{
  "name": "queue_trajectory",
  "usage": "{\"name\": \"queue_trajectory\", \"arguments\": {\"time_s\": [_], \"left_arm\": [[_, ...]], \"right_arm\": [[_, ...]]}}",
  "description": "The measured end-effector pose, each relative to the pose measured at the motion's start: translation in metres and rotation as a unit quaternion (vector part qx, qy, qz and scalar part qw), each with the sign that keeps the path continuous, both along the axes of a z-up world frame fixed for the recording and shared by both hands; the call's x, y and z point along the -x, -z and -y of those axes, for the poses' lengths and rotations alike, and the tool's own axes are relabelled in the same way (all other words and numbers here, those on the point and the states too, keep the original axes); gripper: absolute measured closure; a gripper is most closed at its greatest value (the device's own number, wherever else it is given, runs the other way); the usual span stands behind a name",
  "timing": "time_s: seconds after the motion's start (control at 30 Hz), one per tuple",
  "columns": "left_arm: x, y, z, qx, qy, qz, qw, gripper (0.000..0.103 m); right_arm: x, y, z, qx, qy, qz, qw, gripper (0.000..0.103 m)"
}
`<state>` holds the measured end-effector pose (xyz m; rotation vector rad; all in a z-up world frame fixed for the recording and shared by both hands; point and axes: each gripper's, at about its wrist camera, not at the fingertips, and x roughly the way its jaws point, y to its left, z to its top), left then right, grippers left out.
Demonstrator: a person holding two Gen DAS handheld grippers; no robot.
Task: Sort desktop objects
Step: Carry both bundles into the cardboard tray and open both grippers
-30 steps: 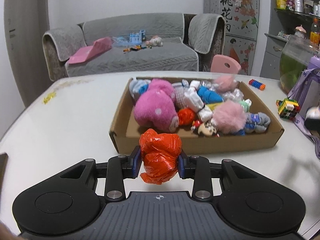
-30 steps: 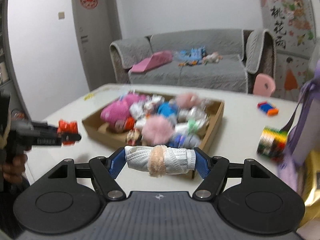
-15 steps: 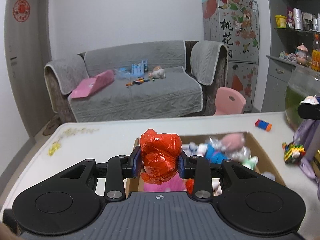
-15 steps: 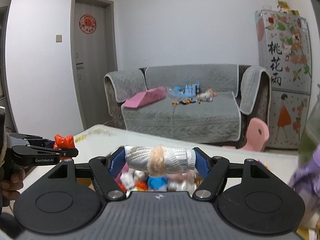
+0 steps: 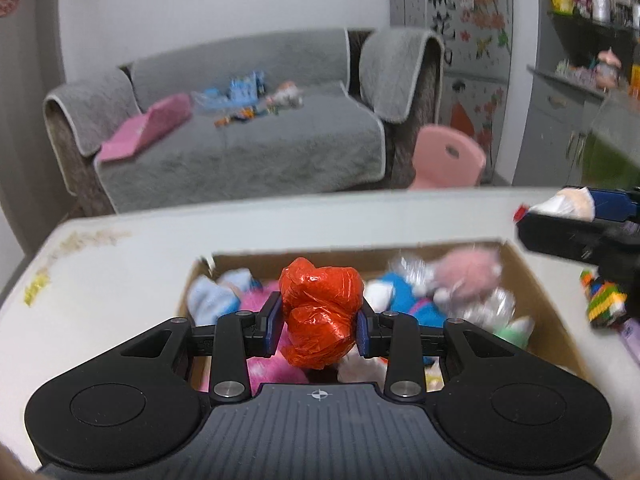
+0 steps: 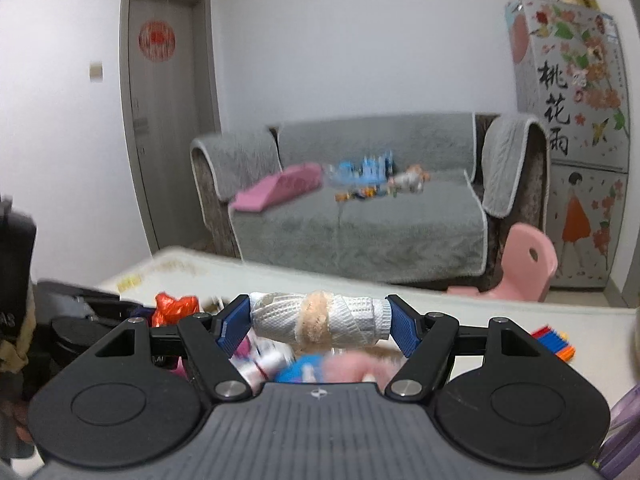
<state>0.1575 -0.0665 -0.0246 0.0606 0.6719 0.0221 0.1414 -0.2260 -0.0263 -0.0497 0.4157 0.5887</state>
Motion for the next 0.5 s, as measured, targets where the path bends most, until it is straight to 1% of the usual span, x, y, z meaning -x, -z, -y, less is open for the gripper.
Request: {"name": "queue_trajectory", "arguments": {"time_s": [0.03, 0.13, 0.2, 0.23, 0.3, 0.4, 0.5], "left_arm": [[-0.002, 0.005, 0.002, -0.005, 0.002, -0.009, 0.9999, 0.061], [0.001, 0.015, -0.001, -0.009, 0.008, -0.015, 0.9998, 0.061], [0.006, 0.021, -0.003, -0.014, 0.011, -0.018, 0.9997, 0.061], [0.006, 0.022, -0.005, -0.010, 0.012, -0.021, 0.9997, 0.061], [0.006, 0.023, -0.010, 0.002, 0.016, -0.022, 0.9996, 0.061], [0.012, 0.021, -0.012, 0.009, 0.023, -0.017, 0.9996, 0.061], [0.017, 0.024, -0.010, -0.001, 0.030, -0.009, 0.9995, 0.060]], "right_arm": [[0.001, 0.004, -0.003, 0.013, 0.000, -0.003, 1.000, 0.035], [0.004, 0.015, -0.008, 0.038, -0.005, -0.014, 0.999, 0.035], [0.010, 0.017, -0.012, 0.056, -0.002, -0.014, 0.998, 0.035], [0.010, 0.017, -0.014, 0.062, -0.001, -0.015, 0.998, 0.035], [0.008, 0.019, -0.014, 0.063, -0.001, -0.022, 0.998, 0.035], [0.006, 0.022, -0.013, 0.069, 0.005, -0.027, 0.997, 0.035], [0.007, 0.025, -0.013, 0.073, 0.006, -0.033, 0.997, 0.034]]}}
